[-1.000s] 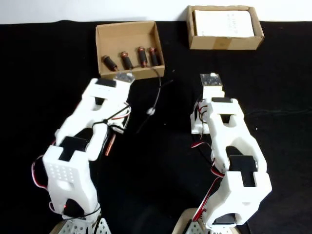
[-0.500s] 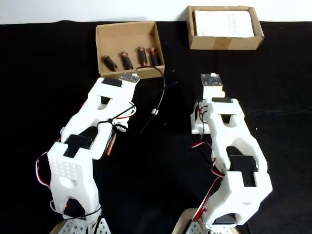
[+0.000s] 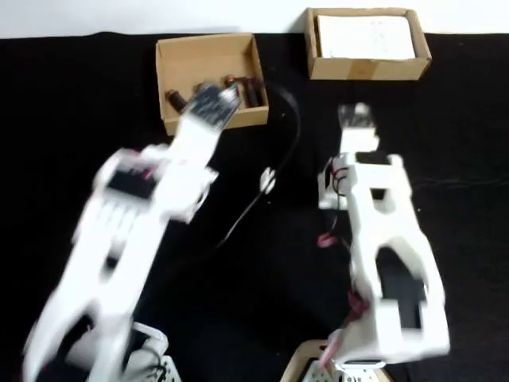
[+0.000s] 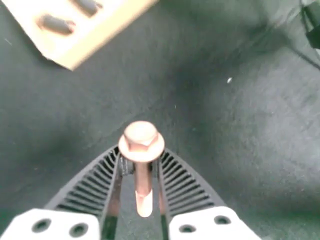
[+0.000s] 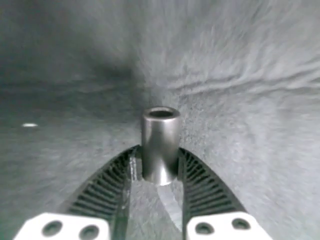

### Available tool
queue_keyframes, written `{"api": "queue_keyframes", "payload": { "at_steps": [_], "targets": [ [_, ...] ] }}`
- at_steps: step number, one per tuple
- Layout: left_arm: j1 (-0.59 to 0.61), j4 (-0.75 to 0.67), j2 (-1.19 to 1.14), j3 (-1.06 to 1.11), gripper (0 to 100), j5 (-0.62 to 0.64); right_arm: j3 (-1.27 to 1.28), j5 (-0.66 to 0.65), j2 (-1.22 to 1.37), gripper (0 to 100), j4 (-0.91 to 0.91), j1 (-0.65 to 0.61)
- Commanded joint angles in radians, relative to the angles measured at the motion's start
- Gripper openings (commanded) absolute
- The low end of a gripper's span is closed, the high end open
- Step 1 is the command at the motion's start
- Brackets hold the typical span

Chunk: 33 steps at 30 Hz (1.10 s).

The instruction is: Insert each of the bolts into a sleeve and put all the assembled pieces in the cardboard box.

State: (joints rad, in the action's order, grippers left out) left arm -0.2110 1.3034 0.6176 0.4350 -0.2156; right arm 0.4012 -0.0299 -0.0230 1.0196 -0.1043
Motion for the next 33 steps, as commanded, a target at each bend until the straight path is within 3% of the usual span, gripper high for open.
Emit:
{"api": "queue_keyframes", "payload": {
  "at_steps": [1,9,13,19,27,33],
  "targets": [
    [-0.01,-0.012,0.254,0.025,1,-0.006,-0.001,0.003,-0.228,4.8,0.065,0.01],
    [0.047,-0.034,0.535,0.027,1,-0.005,-0.001,0.0,-0.634,4.7,0.202,0.007],
    [0.042,-0.034,0.573,0.024,1,0.009,-0.001,0.0,-0.897,4.7,0.263,-0.074],
    [0.041,-0.034,0.572,-0.031,1,0.236,0.133,0.008,-1.291,4.7,0.254,-0.266],
    [0.028,-0.133,0.572,-0.044,1,0.273,0.785,0.002,-1.799,4.7,-0.025,-0.38],
    [-0.176,-0.161,0.57,-0.054,1,0.273,1.087,0.003,-1.79,4.7,-0.45,-0.406]
  ]
}}
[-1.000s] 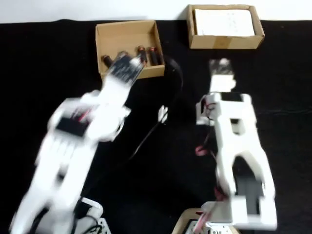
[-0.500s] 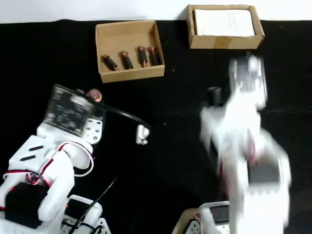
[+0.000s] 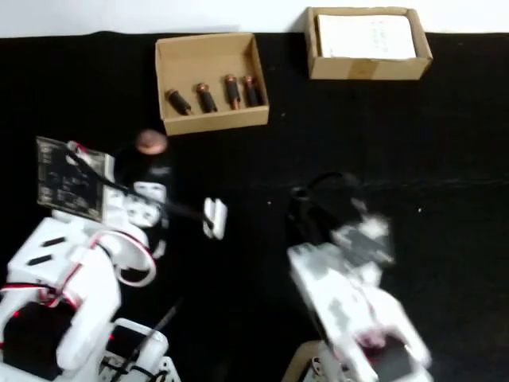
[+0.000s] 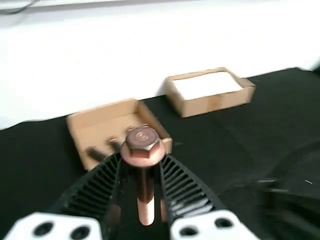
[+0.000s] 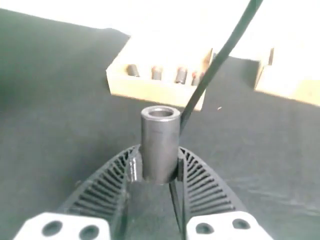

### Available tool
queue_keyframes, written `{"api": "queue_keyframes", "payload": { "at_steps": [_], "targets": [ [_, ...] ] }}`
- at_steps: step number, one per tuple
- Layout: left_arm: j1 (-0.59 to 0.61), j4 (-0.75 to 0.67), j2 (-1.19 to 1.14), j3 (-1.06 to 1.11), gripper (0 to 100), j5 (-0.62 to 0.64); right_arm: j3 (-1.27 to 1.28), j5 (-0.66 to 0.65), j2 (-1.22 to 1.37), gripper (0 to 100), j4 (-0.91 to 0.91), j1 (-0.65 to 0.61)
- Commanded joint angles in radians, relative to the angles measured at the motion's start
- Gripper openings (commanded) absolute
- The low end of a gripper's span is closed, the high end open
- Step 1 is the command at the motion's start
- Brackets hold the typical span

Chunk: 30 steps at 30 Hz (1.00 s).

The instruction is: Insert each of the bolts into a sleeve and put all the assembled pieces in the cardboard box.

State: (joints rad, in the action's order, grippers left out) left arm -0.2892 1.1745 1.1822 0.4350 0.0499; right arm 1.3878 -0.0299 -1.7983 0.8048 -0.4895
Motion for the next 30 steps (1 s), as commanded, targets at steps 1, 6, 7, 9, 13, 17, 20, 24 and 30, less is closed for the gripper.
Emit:
{"api": "queue_keyframes", "payload": {
  "at_steps": [1,6,7,9,13,17,20,24,30],
  "targets": [
    [-0.124,-0.046,0.002,-0.059,1,0.008,0.145,0.003,-0.015,4.7,-0.321,-0.039],
    [-0.202,-0.069,-0.104,-0.134,1,0.02,0.295,0.006,-0.012,4.7,-0.591,-0.119],
    [-0.217,-0.069,-0.131,-0.16,1,0.046,0.317,0.006,-0.013,4.7,-0.619,-0.128],
    [-0.246,-0.069,-0.194,-0.208,1,0.11,0.352,0.008,-0.013,4.7,-0.657,-0.137],
    [-0.269,-0.069,-0.311,-0.263,1,0.157,0.38,0.009,-0.013,3.6,-0.687,-0.134],
    [-0.271,-0.075,-0.371,-0.292,1,0.157,0.381,0.009,-0.013,0.7,-0.687,-0.134],
    [-0.271,-0.075,-0.392,-0.32,1,0.157,0.381,0.011,-0.013,0.7,-0.687,-0.134],
    [-0.274,-0.075,-0.429,-0.357,1,0.157,0.381,0.084,-0.013,0.7,-0.684,-0.134],
    [-0.314,-0.075,-0.472,-0.357,1,0.157,0.381,0.135,-0.013,0.7,-0.68,-0.133]
  ]
}}
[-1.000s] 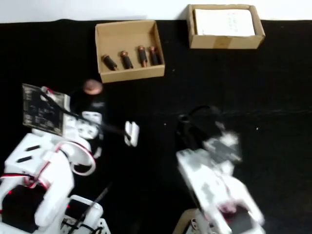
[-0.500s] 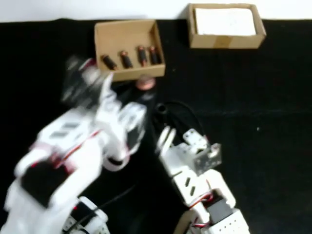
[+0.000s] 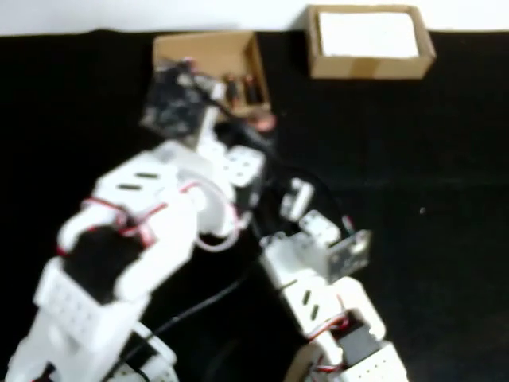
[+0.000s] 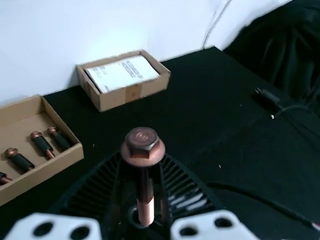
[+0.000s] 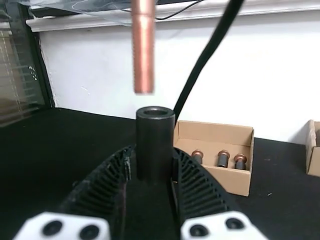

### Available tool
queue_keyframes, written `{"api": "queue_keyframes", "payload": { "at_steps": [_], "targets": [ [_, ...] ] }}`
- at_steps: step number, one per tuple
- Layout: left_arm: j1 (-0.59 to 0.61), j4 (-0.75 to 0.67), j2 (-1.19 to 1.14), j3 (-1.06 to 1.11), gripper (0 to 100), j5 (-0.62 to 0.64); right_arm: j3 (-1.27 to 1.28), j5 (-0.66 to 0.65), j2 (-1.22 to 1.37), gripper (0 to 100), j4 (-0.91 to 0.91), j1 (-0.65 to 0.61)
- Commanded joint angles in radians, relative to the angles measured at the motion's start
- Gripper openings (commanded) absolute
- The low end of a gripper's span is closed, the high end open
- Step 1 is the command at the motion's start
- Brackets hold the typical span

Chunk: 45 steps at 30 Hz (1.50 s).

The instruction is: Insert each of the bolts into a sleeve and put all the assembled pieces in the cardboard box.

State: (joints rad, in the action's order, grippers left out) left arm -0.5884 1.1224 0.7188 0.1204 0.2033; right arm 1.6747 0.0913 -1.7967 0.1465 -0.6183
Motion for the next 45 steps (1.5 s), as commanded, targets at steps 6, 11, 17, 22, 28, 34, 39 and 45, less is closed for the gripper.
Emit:
{"api": "queue_keyframes", "payload": {
  "at_steps": [6,11,17,22,28,34,39,45],
  "targets": [
    [-0.008,-0.023,-0.064,-0.042,1,-0.002,0.094,0.014,-0.015,0.7,-0.022,-0.004],
    [-0.007,-0.023,-0.073,-0.044,1,-0.005,0.094,0.014,-0.015,0.7,-0.022,-0.004],
    [0.062,-0.023,-0.076,-0.039,1,-0.005,0.094,0.014,-0.016,0.7,-0.024,-0.004],
    [0.094,-0.026,-0.076,0.018,1,-0.005,0.094,0.014,-0.016,0.7,-0.025,-0.004],
    [0.09,-0.068,-0.074,0.067,1,-0.005,0.094,0.014,-0.016,0.7,-0.025,-0.004],
    [0.088,-0.032,-0.068,0.067,1,-0.005,0.094,0.014,-0.016,0.7,-0.024,-0.004],
    [0.068,0.106,-0.068,0.067,1,-0.068,0.094,0.014,-0.016,0.7,-0.022,-0.004],
    [0.008,0.219,-0.068,0.059,2,-0.181,0.094,0.012,-0.016,0.7,-0.022,-0.004]
  ]
}}
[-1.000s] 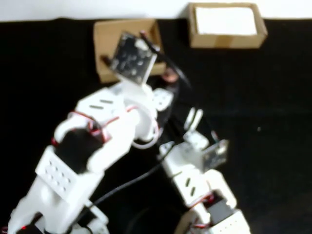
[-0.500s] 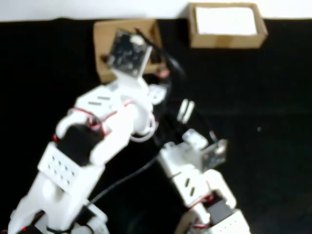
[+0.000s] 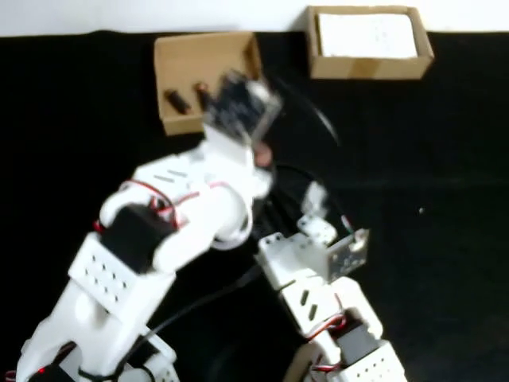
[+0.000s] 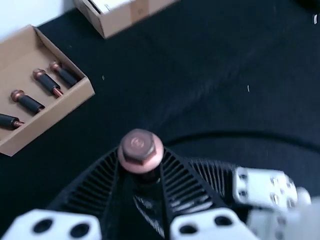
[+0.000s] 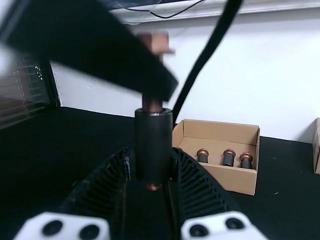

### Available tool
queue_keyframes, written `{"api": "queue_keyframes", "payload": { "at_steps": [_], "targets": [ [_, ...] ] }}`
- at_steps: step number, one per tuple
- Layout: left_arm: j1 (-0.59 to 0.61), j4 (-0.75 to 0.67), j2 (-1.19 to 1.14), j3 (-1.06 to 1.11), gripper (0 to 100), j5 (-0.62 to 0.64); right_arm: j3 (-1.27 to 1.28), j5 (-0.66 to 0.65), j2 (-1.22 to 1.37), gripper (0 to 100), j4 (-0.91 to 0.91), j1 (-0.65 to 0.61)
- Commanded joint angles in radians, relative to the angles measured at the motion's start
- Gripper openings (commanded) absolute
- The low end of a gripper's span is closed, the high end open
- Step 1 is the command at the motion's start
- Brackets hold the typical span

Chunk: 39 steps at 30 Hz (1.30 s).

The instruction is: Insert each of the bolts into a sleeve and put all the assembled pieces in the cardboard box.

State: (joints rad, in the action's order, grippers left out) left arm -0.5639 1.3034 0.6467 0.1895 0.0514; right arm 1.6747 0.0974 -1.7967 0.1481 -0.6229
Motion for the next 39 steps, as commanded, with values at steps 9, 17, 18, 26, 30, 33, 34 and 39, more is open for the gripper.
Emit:
{"api": "queue_keyframes", "payload": {
  "at_steps": [9,17,18,26,30,33,34,39],
  "targets": [
    [-0.01,0.218,0.005,-0.015,14,-0.025,0.077,0.003,-0.007,0.7,-0.021,0.091],
    [-0.008,0.35,0.005,-0.262,14,-0.025,-0.085,0.002,-0.004,0.7,0.125,0.116],
    [-0.008,0.365,0.005,-0.309,14,-0.025,-0.107,0.002,-0.004,0.7,0.136,0.116],
    [0.142,0.393,0.005,-0.576,14,-0.025,-0.219,0.002,-0.002,0.7,0.199,0.117],
    [0.323,0.394,0.005,-0.593,14,-0.025,-0.275,0.002,0.035,0.7,0.199,0.117],
    [0.409,0.417,0.005,-0.593,14,-0.028,-0.38,0.002,0.156,0.7,0.199,0.117],
    [0.427,0.425,0.005,-0.591,14,-0.028,-0.424,0.002,0.208,0.7,0.196,0.117],
    [0.506,0.43,0.007,-0.575,14,-0.028,-0.639,0.002,0.533,0.7,0.176,0.117]
  ]
}}
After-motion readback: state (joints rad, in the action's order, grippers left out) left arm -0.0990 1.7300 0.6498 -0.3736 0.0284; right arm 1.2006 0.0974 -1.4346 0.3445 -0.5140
